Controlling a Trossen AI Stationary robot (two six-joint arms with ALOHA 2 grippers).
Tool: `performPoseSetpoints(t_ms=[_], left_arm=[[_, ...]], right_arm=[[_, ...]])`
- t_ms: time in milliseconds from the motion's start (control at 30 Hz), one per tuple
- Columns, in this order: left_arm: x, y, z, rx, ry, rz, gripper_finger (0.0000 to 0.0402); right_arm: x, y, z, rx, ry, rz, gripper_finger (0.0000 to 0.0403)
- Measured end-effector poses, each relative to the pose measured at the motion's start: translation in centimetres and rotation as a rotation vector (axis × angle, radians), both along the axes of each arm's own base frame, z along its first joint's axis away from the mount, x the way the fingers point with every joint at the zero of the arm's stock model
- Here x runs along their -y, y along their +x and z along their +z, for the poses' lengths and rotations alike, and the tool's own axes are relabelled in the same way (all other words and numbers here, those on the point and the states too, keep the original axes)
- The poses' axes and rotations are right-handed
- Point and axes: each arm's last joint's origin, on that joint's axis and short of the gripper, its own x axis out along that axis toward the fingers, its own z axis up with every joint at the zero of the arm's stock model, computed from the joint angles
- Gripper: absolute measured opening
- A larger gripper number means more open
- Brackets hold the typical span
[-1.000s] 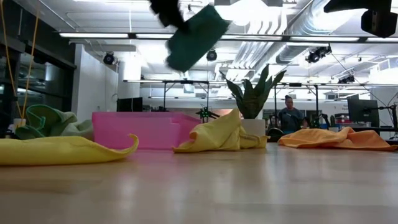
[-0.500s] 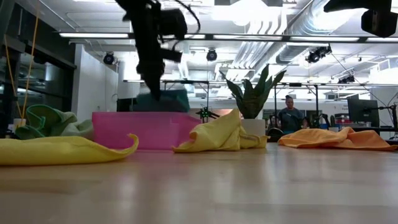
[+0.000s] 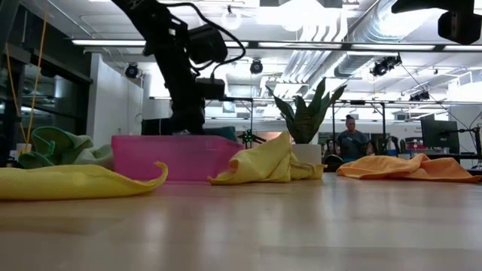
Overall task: Fold microfiber towels
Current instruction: Put the blue microfiber cloth into the pink bin
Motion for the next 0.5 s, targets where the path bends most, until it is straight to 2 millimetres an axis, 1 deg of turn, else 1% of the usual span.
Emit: performPoseSetpoints(t_ms=[100, 267, 400, 500], left_arm=[[-0.5, 0.0, -0.4, -0.004, 0.006, 0.008, 0.0], [-1.0, 0.2, -2.4, -0.084, 0.009, 0.017, 0.0], [-0.8, 0.6, -4.2, -0.136, 0.018, 0.046, 0.0], [-0.6, 0.9, -4.6, -0.125, 0.016, 0.053, 0.0]], right_arm=[[0.0, 0.0, 0.0, 0.003, 0.002, 0.0, 0.0], [0.0, 0.0, 0.0, 0.006, 0.003, -0.002, 0.0], [0.0, 0.0, 0.1, 0.01, 0.007, -0.003, 0.0], [0.0, 0.1, 0.1, 0.011, 0.008, -0.003, 0.0]])
